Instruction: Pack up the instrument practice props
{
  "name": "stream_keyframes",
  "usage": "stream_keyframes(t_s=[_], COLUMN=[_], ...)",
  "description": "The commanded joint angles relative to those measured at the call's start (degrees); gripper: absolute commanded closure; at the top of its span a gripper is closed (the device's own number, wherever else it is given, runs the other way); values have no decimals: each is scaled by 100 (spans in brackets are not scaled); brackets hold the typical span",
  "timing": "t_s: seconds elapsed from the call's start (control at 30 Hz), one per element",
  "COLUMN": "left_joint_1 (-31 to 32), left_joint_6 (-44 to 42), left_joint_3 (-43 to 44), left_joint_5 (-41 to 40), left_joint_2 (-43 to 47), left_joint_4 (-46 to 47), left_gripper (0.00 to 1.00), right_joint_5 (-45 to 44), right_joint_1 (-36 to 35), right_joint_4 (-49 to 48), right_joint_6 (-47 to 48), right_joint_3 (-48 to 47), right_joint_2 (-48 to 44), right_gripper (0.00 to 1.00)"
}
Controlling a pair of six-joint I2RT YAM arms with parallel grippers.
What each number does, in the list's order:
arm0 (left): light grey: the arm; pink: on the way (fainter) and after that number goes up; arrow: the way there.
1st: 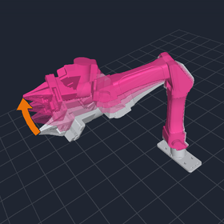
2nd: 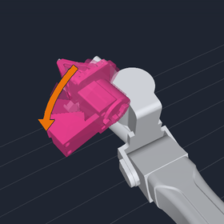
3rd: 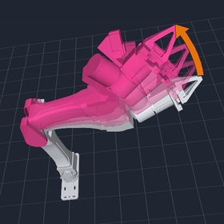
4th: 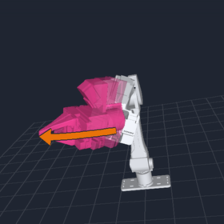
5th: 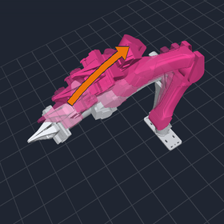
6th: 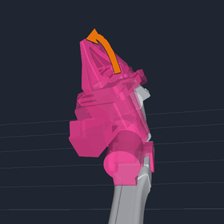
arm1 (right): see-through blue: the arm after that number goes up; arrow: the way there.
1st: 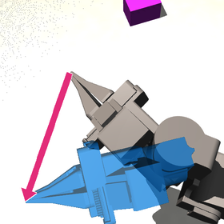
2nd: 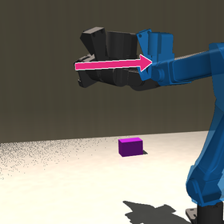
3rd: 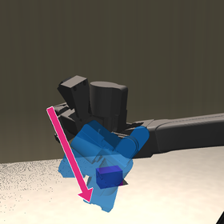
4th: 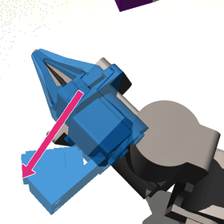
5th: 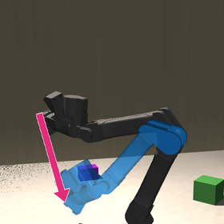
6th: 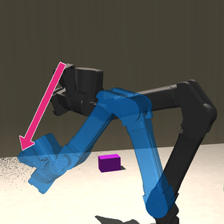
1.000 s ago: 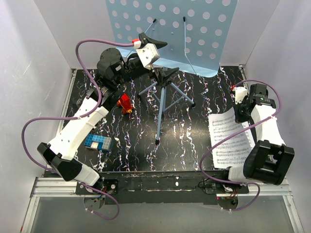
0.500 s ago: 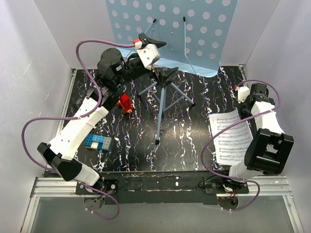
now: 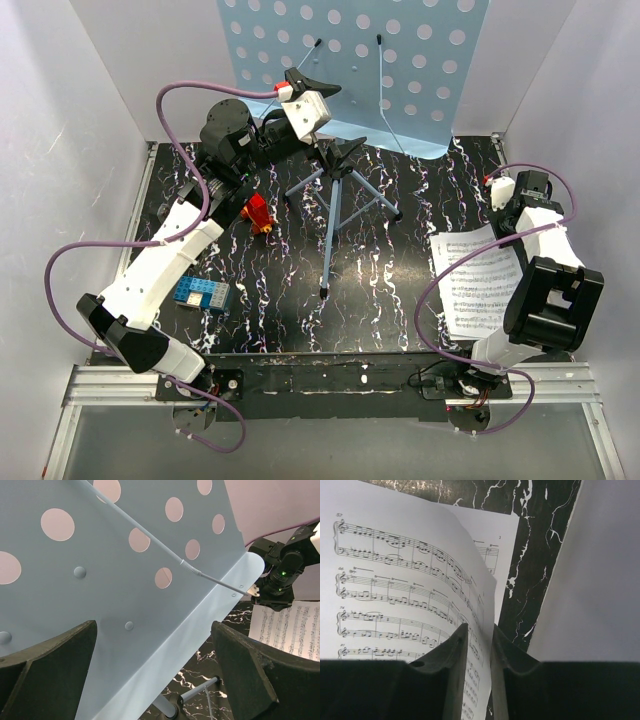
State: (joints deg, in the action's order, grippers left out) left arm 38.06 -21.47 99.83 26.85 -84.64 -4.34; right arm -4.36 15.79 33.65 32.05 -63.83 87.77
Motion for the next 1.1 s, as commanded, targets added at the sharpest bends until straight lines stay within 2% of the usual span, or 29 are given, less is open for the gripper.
stream_keyframes(t_s=[0.0, 0.5, 0.6, 0.8, 1.07], left_joint_1=[-10, -27, -18, -18, -106], left_joint_6=[-76, -287, -252, -357, -558], left_joint_3=[-51, -192, 18, 116, -183], left_joint_5=[-101, -303, -225, -22, -733], left_joint_2=[281, 659, 694, 984, 1573], left_joint_4=[-58, -445, -559, -1077, -2333], left_gripper=[2, 2, 2, 2, 2], right_joint_5=[-153, -408, -259, 953, 2737], right_joint_1=[47, 143, 170, 214, 83], right_joint_4=[-262, -394, -263, 309, 134], right_joint_6=[91, -50, -33, -147, -437], right_joint_3=[55, 3, -50, -200, 212], right_joint_2=[21, -111, -198, -733, -2315], right_gripper=[66, 35, 29, 23, 26])
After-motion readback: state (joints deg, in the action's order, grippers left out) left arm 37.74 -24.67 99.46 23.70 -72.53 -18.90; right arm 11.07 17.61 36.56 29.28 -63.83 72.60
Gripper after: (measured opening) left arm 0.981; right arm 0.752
